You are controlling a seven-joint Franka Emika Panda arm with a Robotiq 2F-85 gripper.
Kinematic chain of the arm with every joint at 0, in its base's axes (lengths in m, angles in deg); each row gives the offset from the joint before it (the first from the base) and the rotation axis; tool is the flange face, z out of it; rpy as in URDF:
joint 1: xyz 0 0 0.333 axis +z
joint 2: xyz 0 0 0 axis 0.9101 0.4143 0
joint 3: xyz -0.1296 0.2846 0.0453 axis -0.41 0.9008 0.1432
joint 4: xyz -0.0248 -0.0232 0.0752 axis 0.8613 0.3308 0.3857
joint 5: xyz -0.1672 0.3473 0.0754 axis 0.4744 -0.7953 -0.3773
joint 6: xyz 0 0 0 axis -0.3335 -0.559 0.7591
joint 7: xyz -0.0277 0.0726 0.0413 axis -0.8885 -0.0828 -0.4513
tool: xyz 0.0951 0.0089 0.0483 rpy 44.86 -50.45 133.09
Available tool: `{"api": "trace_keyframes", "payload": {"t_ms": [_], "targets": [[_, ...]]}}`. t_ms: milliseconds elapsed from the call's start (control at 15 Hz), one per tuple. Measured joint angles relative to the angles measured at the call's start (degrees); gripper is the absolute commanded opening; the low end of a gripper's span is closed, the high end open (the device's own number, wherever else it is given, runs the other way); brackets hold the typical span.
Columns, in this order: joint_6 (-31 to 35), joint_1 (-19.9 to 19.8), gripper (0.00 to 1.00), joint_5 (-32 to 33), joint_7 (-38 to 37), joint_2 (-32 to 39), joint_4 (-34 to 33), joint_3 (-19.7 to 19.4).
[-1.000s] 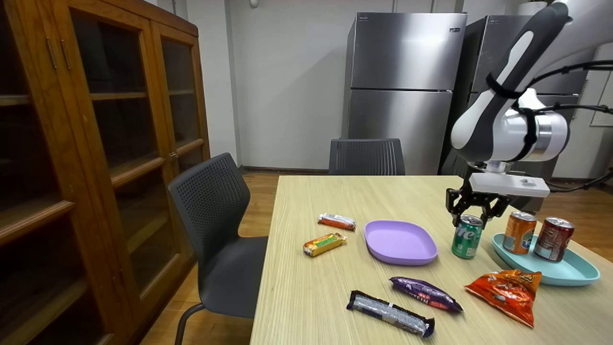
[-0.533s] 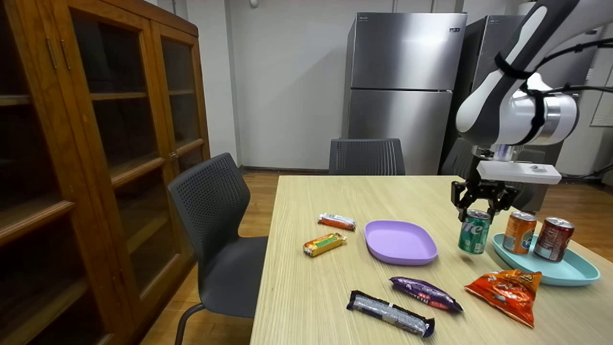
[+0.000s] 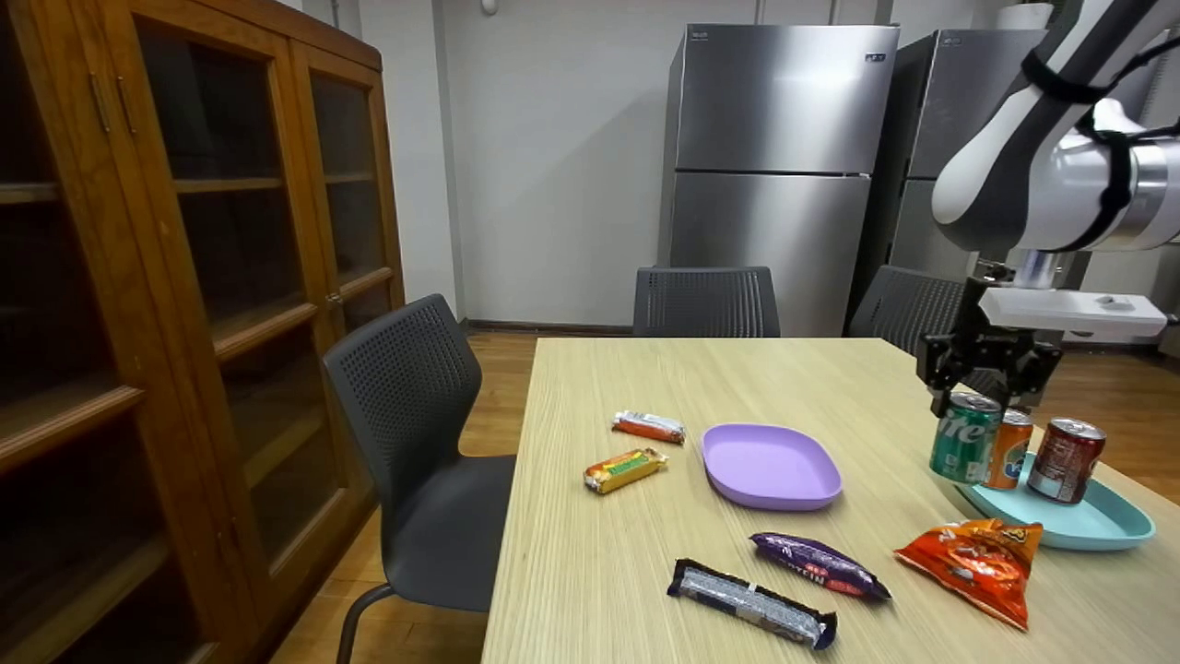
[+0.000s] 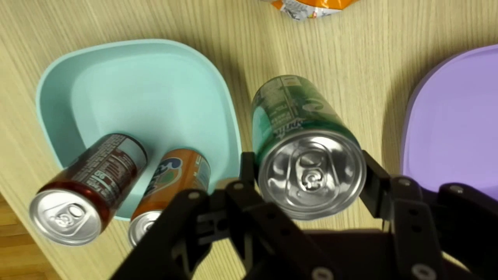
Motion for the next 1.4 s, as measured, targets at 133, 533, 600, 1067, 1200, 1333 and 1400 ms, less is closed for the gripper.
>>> {"api": "trace_keyframes", "payload": {"t_ms": [133,533,600,1067,1200,1333,1400], "targets": [[0.14,-0.75,0.38,0.0,0.58,-1.01,1.51,-0.77],[0.93,-3.74,0.38,-0.64,1.99,-2.08,3.41,-2.37],[1.06,-4.38,0.38,-1.14,2.31,-2.09,3.41,-2.38],[2.66,-7.46,0.38,-5.91,4.49,-1.8,3.17,-2.32],[3.66,-7.95,0.38,-7.07,4.64,-1.25,2.81,-2.3],[4.35,-8.3,0.38,-7.63,4.64,-0.46,2.19,-2.3],[4.59,-8.43,0.38,-7.69,4.64,0.0,1.81,-2.3]]}}
